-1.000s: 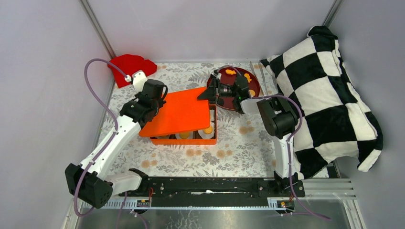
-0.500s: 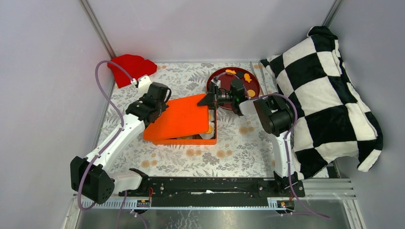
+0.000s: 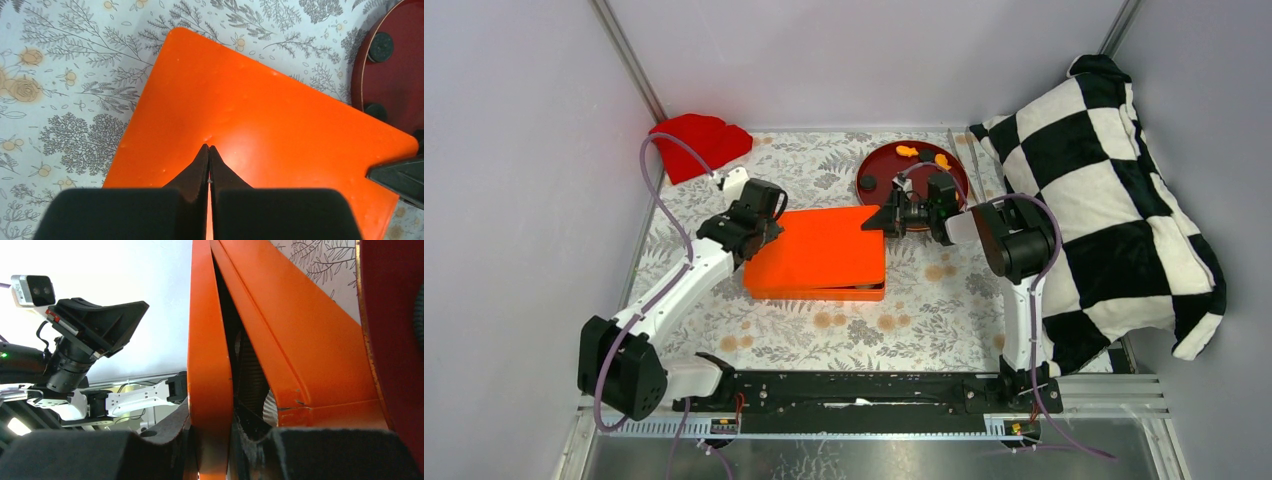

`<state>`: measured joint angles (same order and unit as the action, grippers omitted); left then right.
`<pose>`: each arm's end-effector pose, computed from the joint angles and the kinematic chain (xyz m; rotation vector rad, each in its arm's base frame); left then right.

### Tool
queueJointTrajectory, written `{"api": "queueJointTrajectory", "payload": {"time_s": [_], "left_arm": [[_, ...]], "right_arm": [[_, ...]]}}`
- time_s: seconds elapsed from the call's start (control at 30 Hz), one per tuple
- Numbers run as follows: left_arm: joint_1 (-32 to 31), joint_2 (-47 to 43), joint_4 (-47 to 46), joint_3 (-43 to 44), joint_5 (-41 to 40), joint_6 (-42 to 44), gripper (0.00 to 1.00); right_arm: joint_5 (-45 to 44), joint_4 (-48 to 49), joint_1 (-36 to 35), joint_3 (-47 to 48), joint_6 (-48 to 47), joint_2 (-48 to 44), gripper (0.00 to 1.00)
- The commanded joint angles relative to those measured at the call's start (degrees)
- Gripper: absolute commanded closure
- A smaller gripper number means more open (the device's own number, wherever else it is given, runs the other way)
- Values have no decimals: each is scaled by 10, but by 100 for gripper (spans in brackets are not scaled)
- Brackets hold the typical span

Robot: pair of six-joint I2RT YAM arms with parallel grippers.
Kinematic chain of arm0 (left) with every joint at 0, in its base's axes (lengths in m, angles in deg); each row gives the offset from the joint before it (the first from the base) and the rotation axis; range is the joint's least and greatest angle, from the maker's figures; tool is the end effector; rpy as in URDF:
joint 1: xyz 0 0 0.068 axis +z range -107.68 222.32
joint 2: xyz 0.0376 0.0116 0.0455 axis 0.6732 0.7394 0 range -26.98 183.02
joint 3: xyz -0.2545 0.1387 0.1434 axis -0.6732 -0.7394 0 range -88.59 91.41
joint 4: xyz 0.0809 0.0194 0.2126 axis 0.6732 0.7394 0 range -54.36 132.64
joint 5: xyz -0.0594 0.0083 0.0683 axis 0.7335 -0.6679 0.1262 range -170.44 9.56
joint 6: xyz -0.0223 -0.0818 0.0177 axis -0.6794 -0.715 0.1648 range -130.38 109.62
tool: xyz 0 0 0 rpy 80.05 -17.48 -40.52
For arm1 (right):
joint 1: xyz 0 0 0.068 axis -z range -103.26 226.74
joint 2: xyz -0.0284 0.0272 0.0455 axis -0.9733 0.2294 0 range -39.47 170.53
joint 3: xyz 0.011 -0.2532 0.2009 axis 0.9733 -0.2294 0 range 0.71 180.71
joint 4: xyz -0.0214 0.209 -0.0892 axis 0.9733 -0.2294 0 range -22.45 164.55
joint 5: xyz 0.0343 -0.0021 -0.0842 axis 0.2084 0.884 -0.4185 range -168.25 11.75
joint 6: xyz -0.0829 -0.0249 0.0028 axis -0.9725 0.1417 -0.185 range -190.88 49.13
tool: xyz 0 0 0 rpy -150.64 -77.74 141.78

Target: Pack the cookies

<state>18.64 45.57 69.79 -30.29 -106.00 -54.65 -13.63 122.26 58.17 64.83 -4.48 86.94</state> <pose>0.2311 -0.0652 0.3145 -0.6071 2.2308 -0.0556 0.4152 0.2125 0.1836 -0.0822 2.2042 1.9589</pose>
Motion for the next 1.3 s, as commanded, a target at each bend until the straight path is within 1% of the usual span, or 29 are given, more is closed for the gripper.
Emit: {"api": "queueJointTrajectory", "payload": {"time_s": [0.0, 0.07, 0.17, 0.33, 0.4, 0.6, 0.67, 0.7, 0.8, 0.87, 1.0, 1.17, 1.23, 1.27], "left_arm": [[2, 14, -46, -27, 17, -9, 100], [2, 23, -53, -40, 25, -11, 100], [1, 31, -67, -67, 44, -17, 100], [1, 40, -81, -106, 83, -27, 100], [1, 35, -80, -113, 91, -29, 100], [1, 15, -77, -130, 97, -31, 100], [1, 15, -76, -134, 100, -32, 100], [1, 15, -76, -137, 103, -33, 100], [1, 17, -78, -146, 110, -35, 100], [1, 18, -81, -151, 114, -36, 100], [1, 24, -98, -161, 134, -37, 100], [0, 45, -141, -165, 175, -33, 100], [0, 52, -152, -156, 186, -31, 100], [0, 53, -145, -146, 185, -29, 100]], "right_arm": [[-9, -62, 4, 4, -57, -38, 100], [-11, -68, 4, 2, -64, -40, 100], [-21, -102, 5, 1, -90, -49, 97], [-38, -142, 7, -2, -117, -70, 89], [-43, -145, 11, -8, -117, -78, 83], [-59, -170, 22, -27, -133, -104, 47], [-65, -180, 28, -35, -142, -113, 40], [-67, -184, 32, -38, -146, -118, 39], [-80, -193, 48, -53, -156, -140, 38], [-90, -216, 60, -57, -173, -157, 38], [-122, -324, 80, -52, -244, -196, 38], [-167, -404, 92, -58, -303, -235, 38], [-195, -426, 92, -61, -319, -249, 40], [-209, -440, 92, -60, -329, -254, 44]]}}
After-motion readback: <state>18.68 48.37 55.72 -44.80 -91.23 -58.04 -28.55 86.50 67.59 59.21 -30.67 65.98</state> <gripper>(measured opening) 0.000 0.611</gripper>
